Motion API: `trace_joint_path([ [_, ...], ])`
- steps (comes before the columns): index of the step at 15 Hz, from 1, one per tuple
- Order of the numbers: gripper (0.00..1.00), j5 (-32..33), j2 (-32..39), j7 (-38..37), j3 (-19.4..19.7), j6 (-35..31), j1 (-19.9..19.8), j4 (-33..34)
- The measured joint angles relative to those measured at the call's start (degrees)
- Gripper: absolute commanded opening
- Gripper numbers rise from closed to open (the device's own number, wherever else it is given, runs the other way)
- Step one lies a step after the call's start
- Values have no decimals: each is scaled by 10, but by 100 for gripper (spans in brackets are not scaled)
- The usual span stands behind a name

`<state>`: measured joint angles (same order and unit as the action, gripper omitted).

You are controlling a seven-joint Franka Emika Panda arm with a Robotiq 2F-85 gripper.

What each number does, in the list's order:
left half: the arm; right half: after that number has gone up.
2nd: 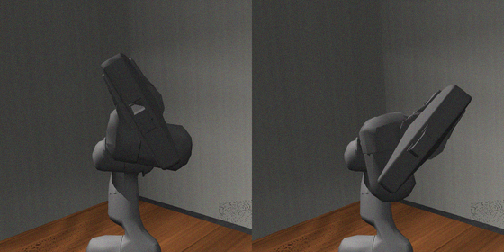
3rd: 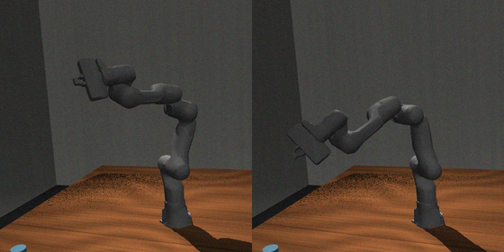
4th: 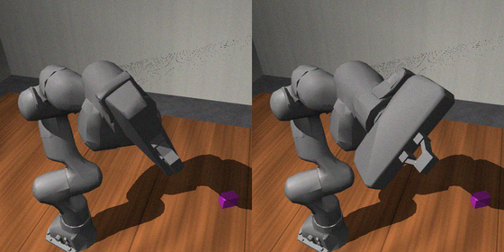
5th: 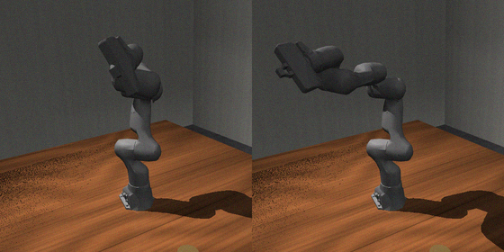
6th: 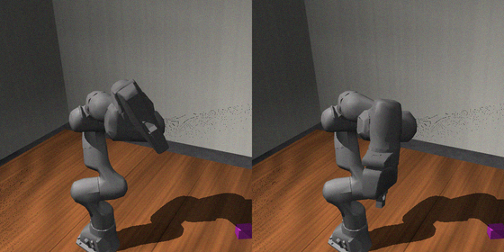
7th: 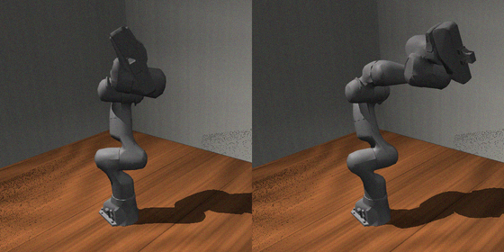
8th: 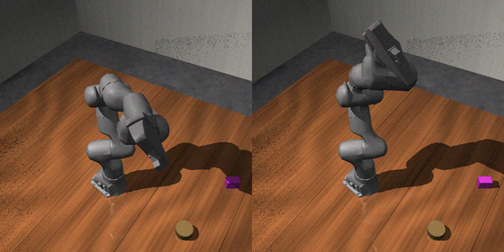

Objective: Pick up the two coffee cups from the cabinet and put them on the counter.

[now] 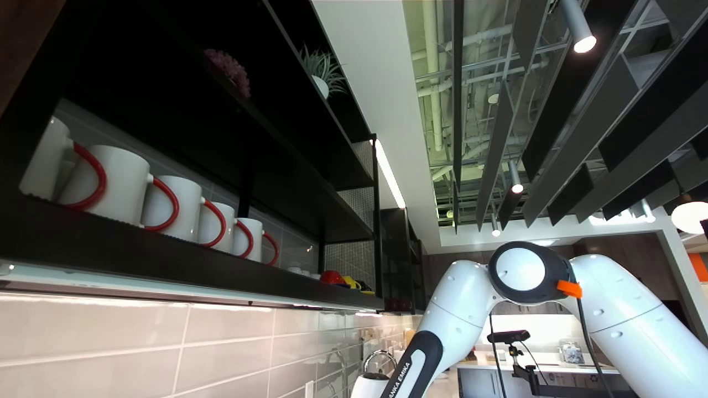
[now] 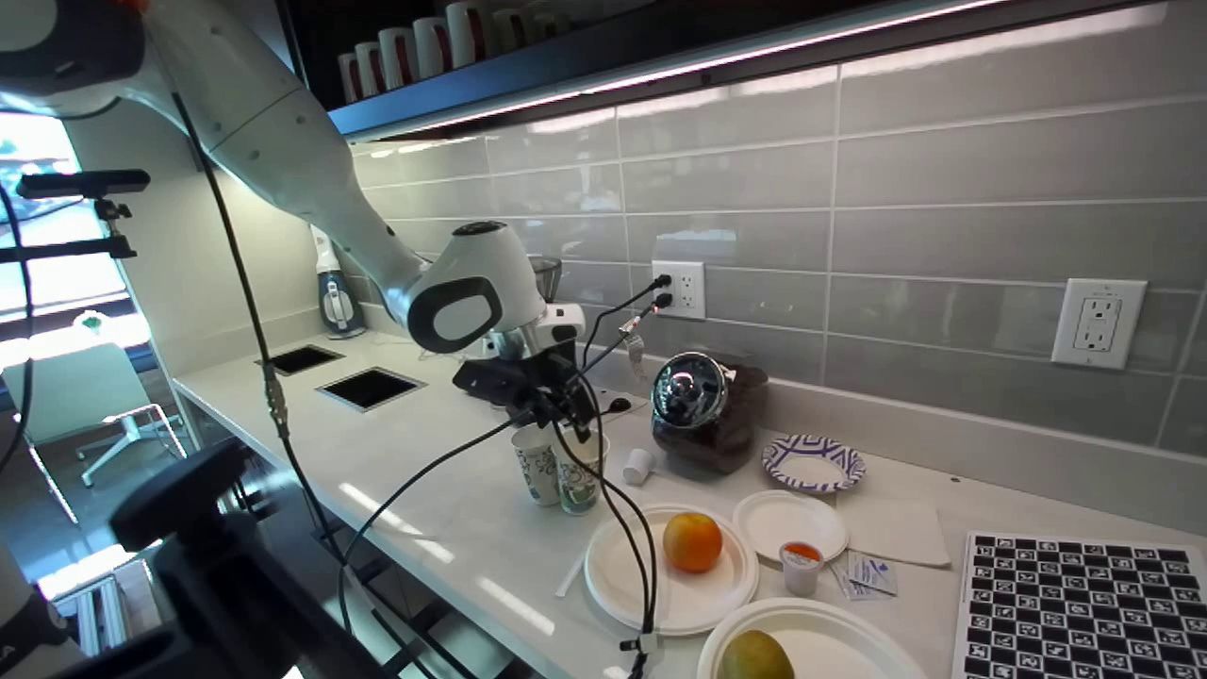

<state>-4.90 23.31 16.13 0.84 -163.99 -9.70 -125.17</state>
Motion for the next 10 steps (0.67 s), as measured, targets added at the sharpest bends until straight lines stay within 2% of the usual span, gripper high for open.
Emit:
trace_joint_path([
  [5, 100, -12, -23, -5, -4, 9, -18, 0],
  [10, 100, -60, -39, -11, -7, 41, -41, 0],
])
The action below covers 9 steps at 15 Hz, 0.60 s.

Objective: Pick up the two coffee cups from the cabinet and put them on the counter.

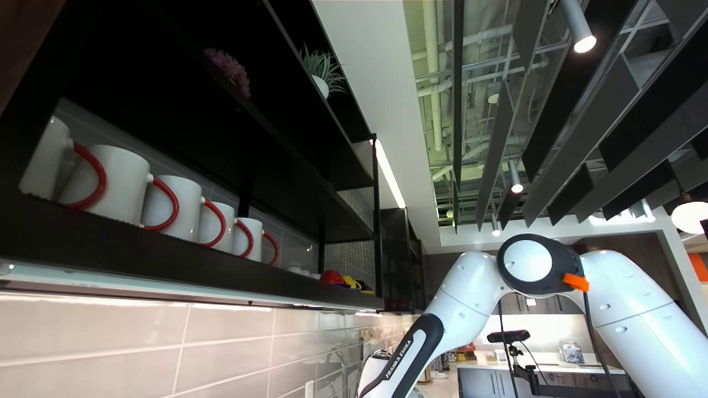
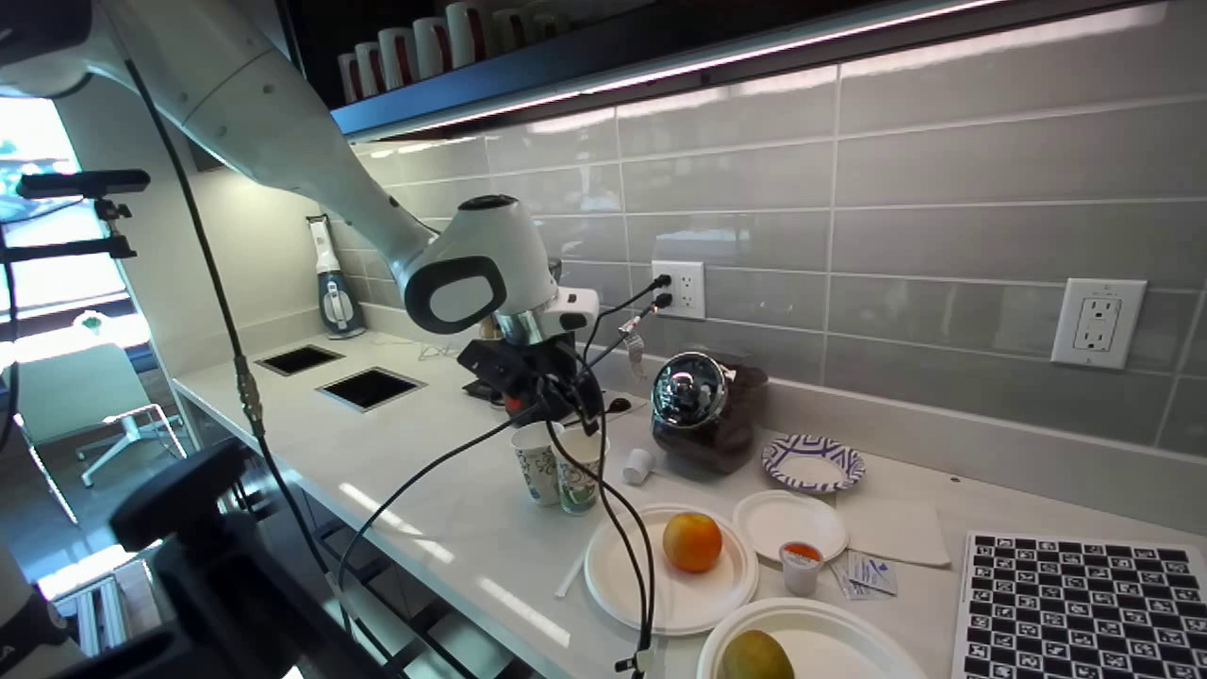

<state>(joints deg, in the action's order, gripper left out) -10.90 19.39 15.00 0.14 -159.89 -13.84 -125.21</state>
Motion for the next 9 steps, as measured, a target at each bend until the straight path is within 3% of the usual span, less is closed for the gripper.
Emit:
trace_joint_path([
  [9, 100, -39, 1, -38, 10, 6, -14, -7],
])
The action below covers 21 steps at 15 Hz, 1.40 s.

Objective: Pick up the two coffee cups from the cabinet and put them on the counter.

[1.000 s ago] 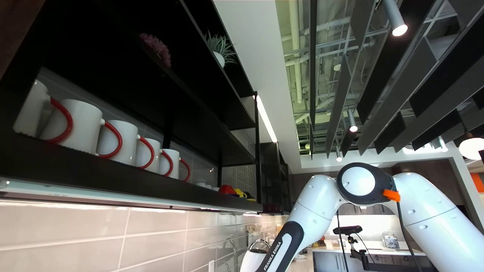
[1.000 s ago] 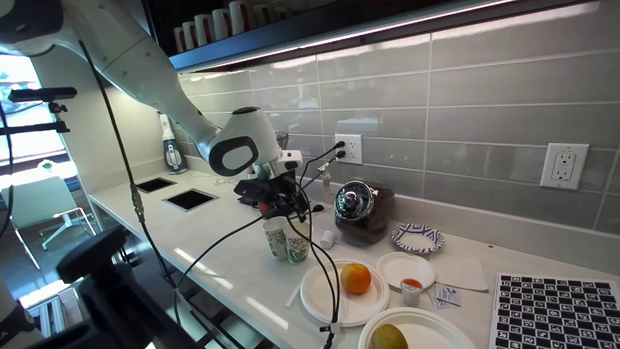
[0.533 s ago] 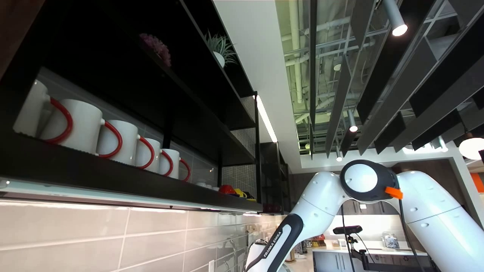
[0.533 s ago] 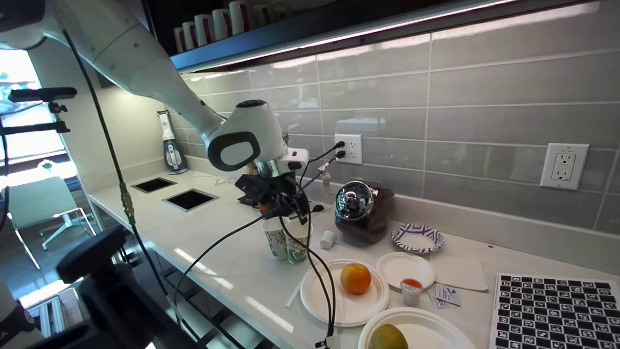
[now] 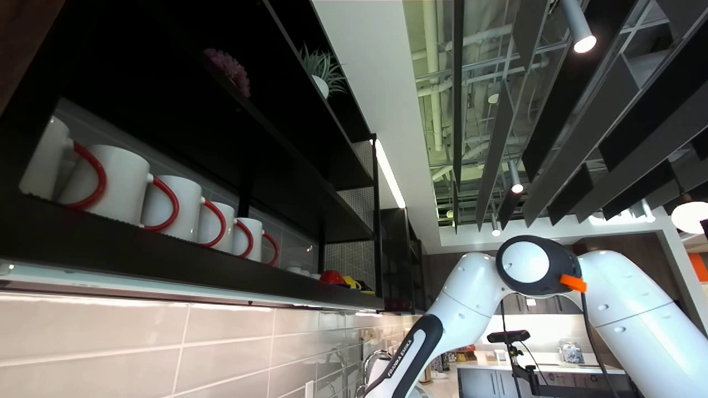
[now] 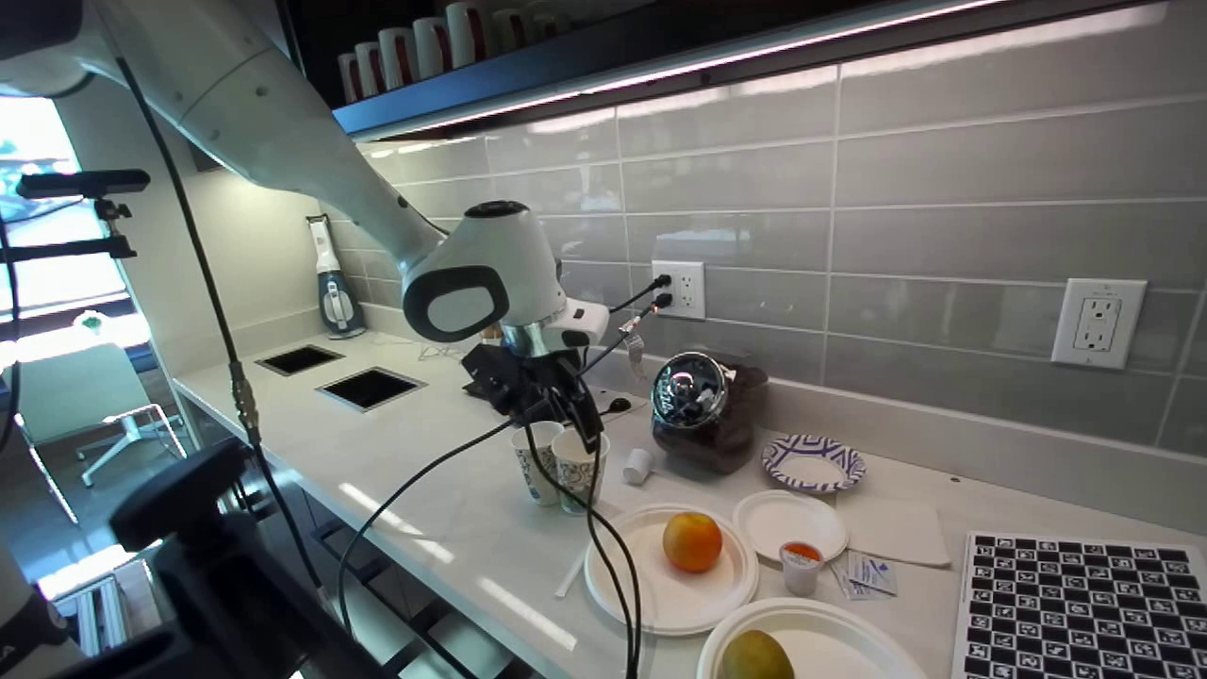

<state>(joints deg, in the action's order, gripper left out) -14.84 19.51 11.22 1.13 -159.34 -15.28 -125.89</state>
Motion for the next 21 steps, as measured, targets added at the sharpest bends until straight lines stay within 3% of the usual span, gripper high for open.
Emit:
trace_joint_path([
  [12, 98, -43, 32, -5, -8, -2, -14, 4],
  [13, 91, -44, 34, -5, -9, -3, -16, 5],
  [14, 75, -45, 35, -5, -10, -3, -17, 6],
  [21, 26, -47, 40, -5, -11, -3, -22, 10],
])
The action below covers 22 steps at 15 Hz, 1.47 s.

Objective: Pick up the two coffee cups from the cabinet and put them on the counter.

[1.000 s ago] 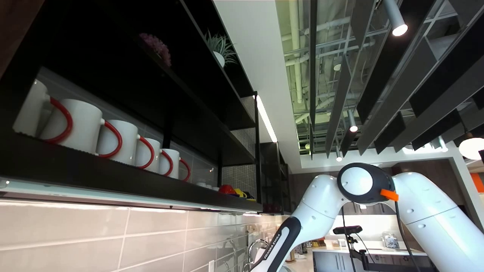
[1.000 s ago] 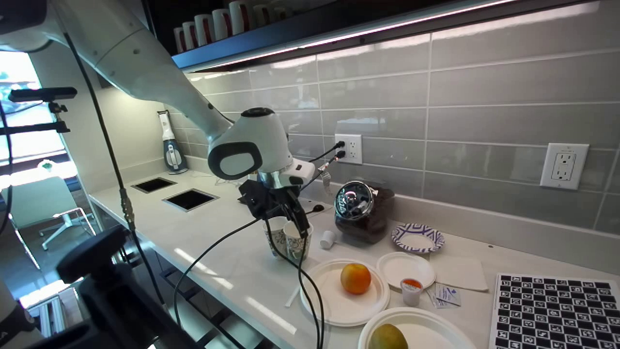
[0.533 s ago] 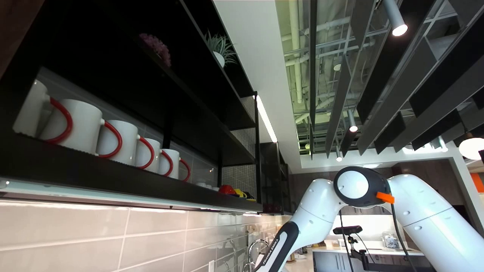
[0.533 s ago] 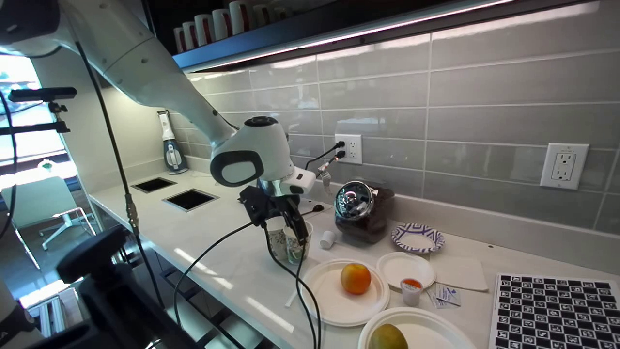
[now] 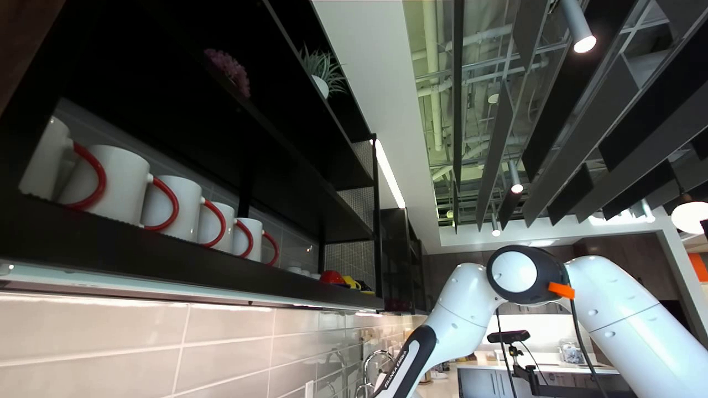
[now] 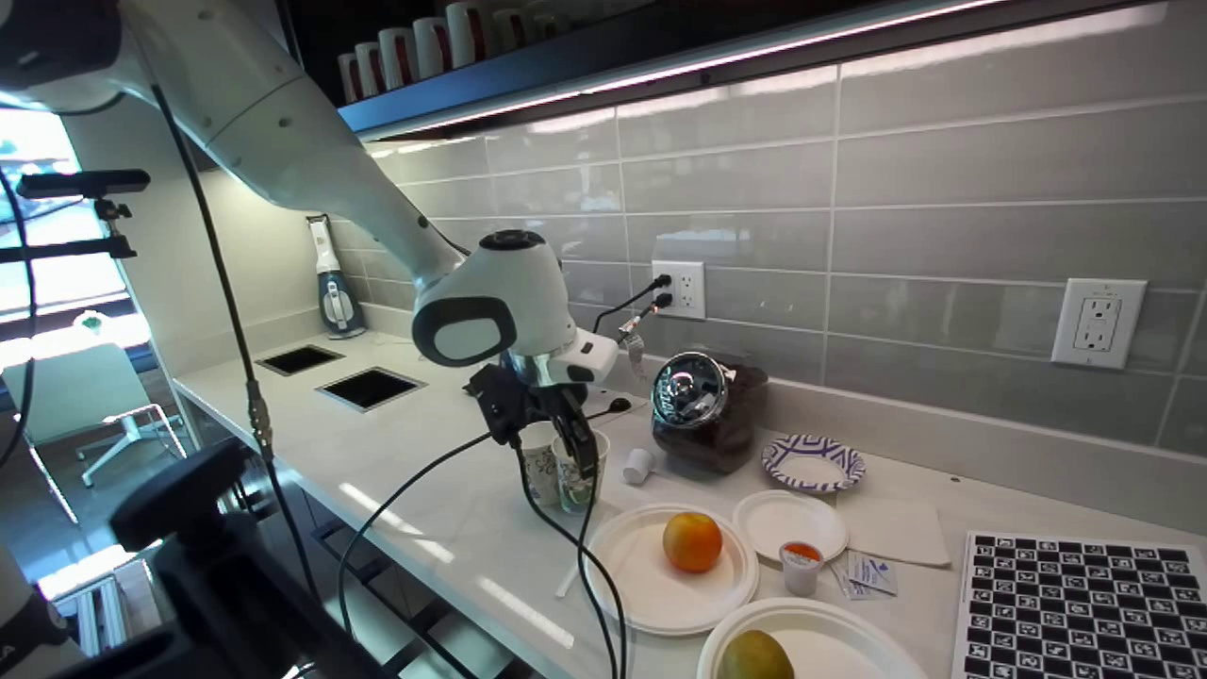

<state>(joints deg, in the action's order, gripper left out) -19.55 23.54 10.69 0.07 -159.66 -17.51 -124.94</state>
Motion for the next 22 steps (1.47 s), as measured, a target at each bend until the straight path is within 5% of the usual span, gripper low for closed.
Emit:
trace_joint_path([
  [4, 1, -1, 1, 0, -1, 0, -2, 0],
  [15, 1, -1, 2, -3, 10, -26, -3, 4],
  [16, 7, -1, 2, -3, 11, -26, -3, 4],
  [17, 29, -1, 2, -4, 12, -26, -3, 4],
  [19, 33, -1, 3, -5, 12, -26, -3, 4],
  [22, 52, -1, 3, -6, 12, -26, -3, 4],
])
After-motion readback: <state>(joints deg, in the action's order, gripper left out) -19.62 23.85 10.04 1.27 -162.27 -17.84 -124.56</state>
